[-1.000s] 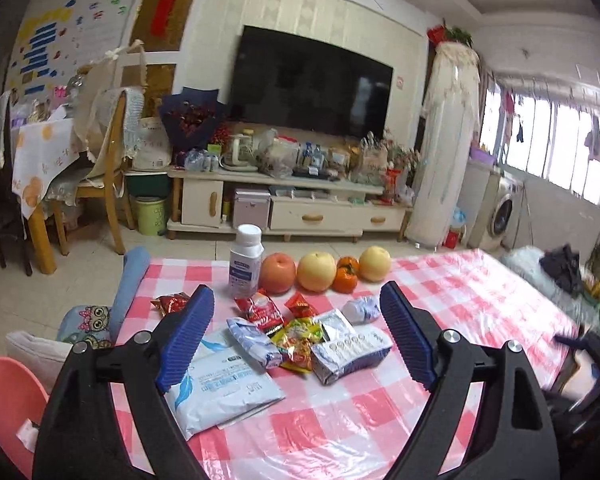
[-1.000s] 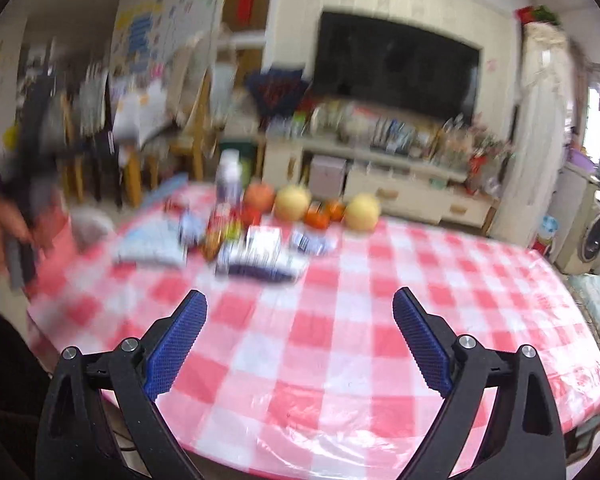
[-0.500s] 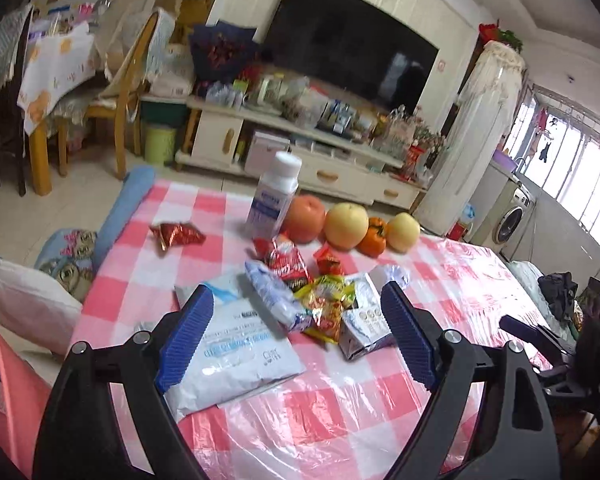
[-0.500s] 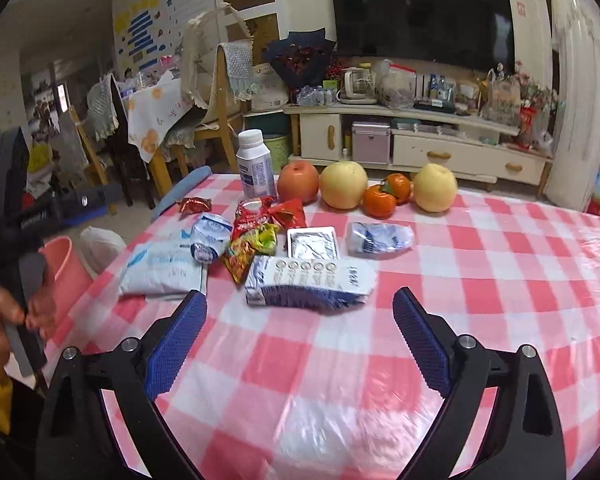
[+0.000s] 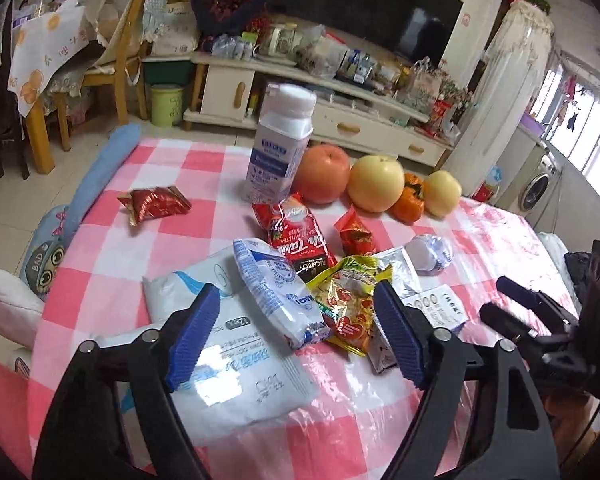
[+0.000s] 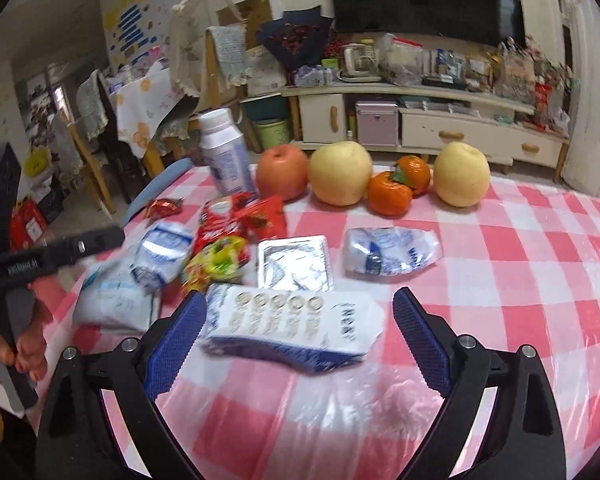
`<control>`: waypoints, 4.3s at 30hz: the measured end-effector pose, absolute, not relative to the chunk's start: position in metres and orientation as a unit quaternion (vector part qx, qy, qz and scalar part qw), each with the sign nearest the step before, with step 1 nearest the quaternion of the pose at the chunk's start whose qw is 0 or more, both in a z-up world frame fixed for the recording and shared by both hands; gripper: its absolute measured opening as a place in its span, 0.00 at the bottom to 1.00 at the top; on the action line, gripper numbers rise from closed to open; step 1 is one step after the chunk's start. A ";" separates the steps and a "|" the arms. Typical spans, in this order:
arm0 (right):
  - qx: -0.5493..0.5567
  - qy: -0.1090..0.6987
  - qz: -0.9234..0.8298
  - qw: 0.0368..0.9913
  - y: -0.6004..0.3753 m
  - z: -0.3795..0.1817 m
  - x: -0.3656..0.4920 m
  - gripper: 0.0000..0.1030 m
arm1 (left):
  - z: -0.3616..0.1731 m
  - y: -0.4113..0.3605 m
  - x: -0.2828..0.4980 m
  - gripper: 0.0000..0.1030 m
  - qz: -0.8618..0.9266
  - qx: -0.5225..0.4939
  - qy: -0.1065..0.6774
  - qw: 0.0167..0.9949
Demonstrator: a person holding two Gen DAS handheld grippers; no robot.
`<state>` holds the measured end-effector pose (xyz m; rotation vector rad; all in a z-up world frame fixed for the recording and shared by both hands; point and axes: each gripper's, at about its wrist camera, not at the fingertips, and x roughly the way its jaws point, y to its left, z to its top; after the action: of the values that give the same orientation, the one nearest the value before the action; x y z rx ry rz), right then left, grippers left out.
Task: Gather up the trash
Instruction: 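Grasp the white yogurt pouch with left tool while right tool grasps the crumpled yogurt bottle, then carry both held items over the pink bucket and open both tools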
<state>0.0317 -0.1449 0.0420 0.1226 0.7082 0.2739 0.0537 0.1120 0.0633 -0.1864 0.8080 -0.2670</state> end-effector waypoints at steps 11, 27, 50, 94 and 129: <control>0.078 0.378 0.116 0.915 -0.176 0.018 0.080 0.90 | 0.031 0.103 0.094 0.65 -0.083 -0.085 0.441 0.890; 0.050 0.410 0.089 0.906 -0.177 -0.005 0.132 0.90 | 0.022 0.096 0.100 0.40 -0.077 -0.062 0.447 0.889; 0.039 0.431 0.112 0.894 -0.170 -0.012 0.139 0.22 | 0.036 0.105 0.085 0.23 -0.105 -0.099 0.424 0.894; -0.001 0.430 0.078 0.900 -0.169 -0.013 0.147 0.78 | 0.060 0.141 0.043 0.22 -0.144 -0.170 0.372 0.901; -0.055 0.288 0.315 0.903 0.087 0.121 -0.054 0.78 | 0.119 0.280 -0.026 0.22 -0.045 -0.200 0.320 0.925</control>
<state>-0.0542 0.0865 0.1206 -0.1129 0.5958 0.6520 -0.0256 0.2797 0.1192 -0.4100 0.6560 -0.0920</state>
